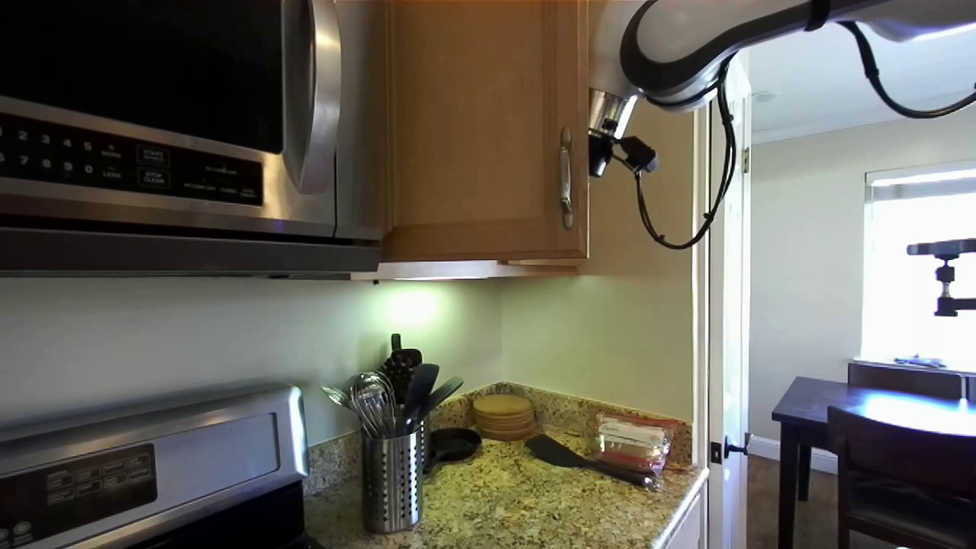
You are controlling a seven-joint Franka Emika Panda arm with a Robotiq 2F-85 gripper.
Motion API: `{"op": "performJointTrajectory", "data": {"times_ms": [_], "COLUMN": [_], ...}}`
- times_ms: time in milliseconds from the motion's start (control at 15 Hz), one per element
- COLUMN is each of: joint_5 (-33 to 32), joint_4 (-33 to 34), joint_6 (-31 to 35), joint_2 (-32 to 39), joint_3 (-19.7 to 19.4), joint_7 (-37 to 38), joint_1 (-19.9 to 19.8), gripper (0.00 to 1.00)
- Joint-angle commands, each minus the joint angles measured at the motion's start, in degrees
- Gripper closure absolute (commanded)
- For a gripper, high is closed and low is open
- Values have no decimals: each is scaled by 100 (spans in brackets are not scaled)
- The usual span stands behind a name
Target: Open the cabinet door on the left, remove the brown bottle from the bottom shelf of the cabinet, and put the bottle on the counter
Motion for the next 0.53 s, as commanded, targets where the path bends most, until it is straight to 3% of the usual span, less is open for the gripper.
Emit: {"op": "performJointTrajectory", "data": {"times_ms": [0,267,467], "joint_5": [287,658,714], "joint_4": [92,141,130], "joint_6": [112,106,97], "joint_2": [35,48,120], "joint_3": [-23,-19,-21], "joint_7": [-643,-1392,-1497], "joint_1": [282,620,635], "gripper": [0,0,0]}}
